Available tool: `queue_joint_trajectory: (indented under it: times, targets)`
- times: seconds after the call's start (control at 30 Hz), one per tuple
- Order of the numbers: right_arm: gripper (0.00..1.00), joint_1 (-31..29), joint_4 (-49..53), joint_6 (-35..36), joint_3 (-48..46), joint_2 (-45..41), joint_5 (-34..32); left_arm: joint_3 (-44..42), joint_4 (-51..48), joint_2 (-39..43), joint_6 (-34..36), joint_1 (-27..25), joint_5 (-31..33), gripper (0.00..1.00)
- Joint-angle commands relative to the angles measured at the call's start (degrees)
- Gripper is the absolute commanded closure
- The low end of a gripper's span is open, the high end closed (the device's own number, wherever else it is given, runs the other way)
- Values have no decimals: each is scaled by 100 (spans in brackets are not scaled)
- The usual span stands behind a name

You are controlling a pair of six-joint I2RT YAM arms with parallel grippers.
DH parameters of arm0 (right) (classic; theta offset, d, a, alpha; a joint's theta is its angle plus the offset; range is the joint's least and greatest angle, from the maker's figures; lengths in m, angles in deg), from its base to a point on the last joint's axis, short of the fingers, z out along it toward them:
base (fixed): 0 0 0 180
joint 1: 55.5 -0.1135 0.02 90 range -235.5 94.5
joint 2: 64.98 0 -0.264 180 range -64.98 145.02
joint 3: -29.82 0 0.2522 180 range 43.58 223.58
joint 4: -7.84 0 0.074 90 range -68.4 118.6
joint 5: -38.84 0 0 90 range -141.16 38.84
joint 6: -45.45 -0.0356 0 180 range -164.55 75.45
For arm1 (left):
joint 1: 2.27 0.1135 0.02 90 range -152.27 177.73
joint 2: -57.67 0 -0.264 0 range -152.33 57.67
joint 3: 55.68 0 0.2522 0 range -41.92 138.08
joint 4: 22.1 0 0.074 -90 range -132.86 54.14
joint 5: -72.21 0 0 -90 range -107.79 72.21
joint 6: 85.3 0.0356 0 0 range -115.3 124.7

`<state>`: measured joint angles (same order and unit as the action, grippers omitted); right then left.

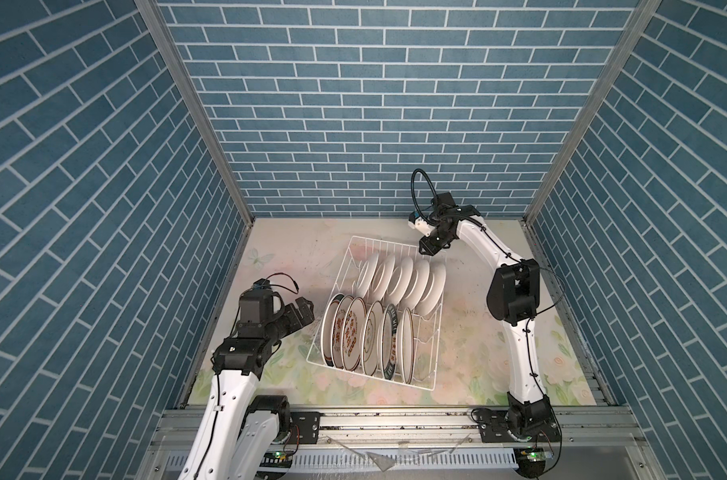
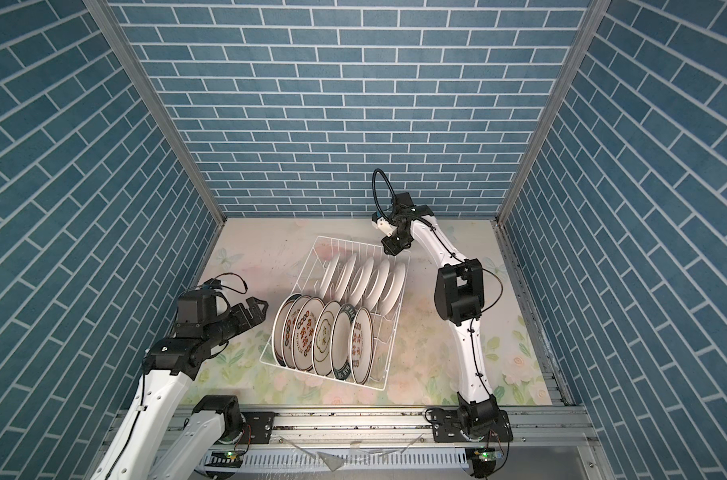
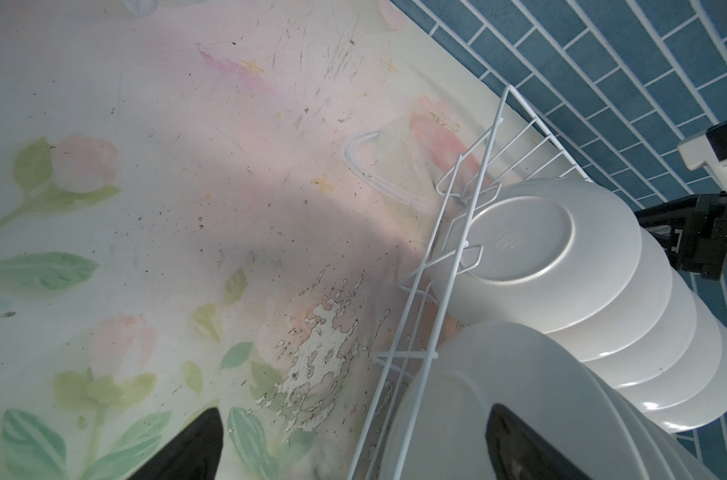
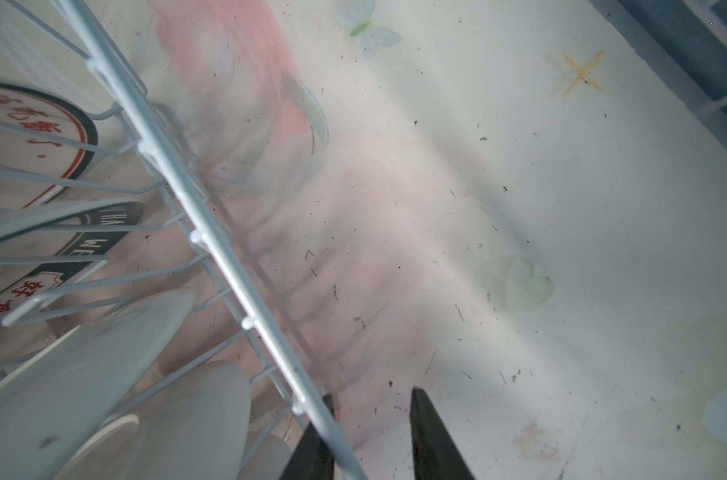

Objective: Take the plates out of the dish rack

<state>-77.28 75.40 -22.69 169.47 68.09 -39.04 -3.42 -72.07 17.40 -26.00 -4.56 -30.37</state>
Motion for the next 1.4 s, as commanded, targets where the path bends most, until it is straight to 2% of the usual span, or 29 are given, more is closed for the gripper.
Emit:
queue_joint_trajectory:
  times: [0.0, 0.5, 0.63, 0.87, 1.1, 1.23, 1.37]
  targets:
    - [70, 271, -173, -624, -433, -118, -373, 118, -166, 62, -26, -26, 89, 1]
    - [76, 751, -665, -1040, -1524, -704, -259, 357, -374, 147, -36, -18, 382, 1]
    - [77, 835, -696, -1187, -1734, -704, -350, 401, -422, 184, -83, -22, 402, 1]
    - [78, 989, -949, -1468, -2357, -1180, -494, 336, -420, 152, -124, -18, 332, 1]
    - [81, 1130, -1015, -1991, -2935, -1488, -801, 239, -322, 148, -103, -18, 177, 1]
    - [83, 1243, -1059, -2414, -3228, -1665, -983, 220, -467, 195, -256, -18, 456, 1]
    - [83, 1379, -1242, -2799, -3683, -1974, -1089, 167, -408, 128, -393, -18, 351, 1]
